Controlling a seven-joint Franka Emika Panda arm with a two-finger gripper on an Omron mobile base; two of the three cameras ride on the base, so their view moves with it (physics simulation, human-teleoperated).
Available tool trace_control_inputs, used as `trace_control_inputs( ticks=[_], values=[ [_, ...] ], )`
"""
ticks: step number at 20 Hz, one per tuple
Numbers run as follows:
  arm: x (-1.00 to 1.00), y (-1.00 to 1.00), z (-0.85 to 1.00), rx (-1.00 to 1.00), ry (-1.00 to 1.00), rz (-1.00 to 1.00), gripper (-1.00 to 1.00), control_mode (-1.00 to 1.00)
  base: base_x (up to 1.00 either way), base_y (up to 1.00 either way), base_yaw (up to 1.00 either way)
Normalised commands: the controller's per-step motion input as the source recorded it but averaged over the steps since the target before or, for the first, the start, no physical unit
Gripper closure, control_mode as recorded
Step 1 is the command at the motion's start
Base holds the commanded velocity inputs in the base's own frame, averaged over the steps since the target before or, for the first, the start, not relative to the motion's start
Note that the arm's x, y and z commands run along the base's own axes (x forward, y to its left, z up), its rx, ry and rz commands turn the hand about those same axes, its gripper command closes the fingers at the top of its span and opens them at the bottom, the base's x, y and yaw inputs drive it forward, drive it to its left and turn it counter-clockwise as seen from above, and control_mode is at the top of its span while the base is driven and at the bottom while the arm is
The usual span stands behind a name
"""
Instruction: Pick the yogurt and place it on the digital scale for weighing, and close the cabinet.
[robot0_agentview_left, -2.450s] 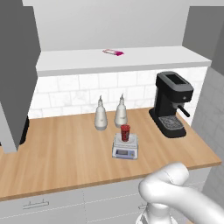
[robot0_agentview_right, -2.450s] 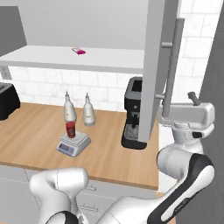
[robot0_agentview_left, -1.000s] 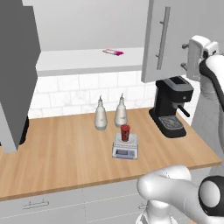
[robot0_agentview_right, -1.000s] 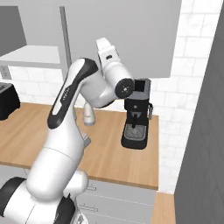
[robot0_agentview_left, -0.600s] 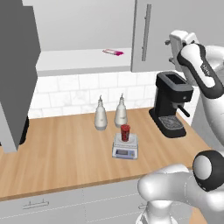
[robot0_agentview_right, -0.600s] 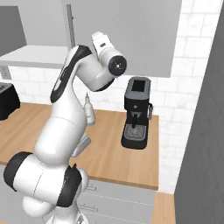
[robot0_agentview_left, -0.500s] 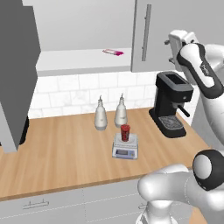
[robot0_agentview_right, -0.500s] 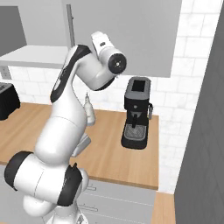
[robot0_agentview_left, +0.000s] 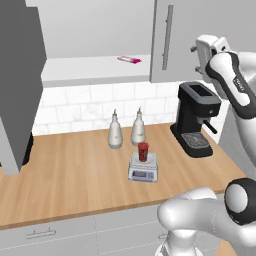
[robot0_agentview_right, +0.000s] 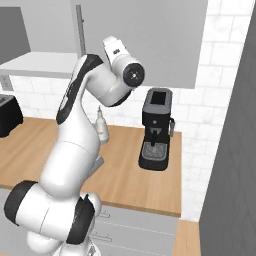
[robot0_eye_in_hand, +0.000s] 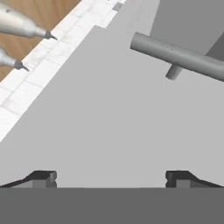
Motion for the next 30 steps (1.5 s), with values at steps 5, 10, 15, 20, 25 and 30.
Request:
trace_control_inputs(
  ticks=[5,10,15,20,25,30],
  values=[
    [-1.0,0.28,0.26,0.0,-0.05,-0.08,-1.0,-1.0,0.0,0.0,0.0],
    [-0.99,0.72,0.29,0.0,-0.01,-0.01,-1.0,-1.0,0.0,0.0,0.0],
    [-0.7,0.73,-0.05,0.07,-0.01,-0.01,-1.0,-1.0,0.0,0.0,0.0],
    [-0.45,0.41,-0.09,0.07,0.0,0.0,-1.0,-1.0,0.0,0.0,0.0],
    [-0.62,0.58,-0.45,0.0,-0.01,0.0,-1.0,-1.0,0.0,0.0,0.0],
    [-0.27,0.94,-0.48,0.02,-0.02,0.0,-1.0,-1.0,0.0,0.0,0.0]
  ],
)
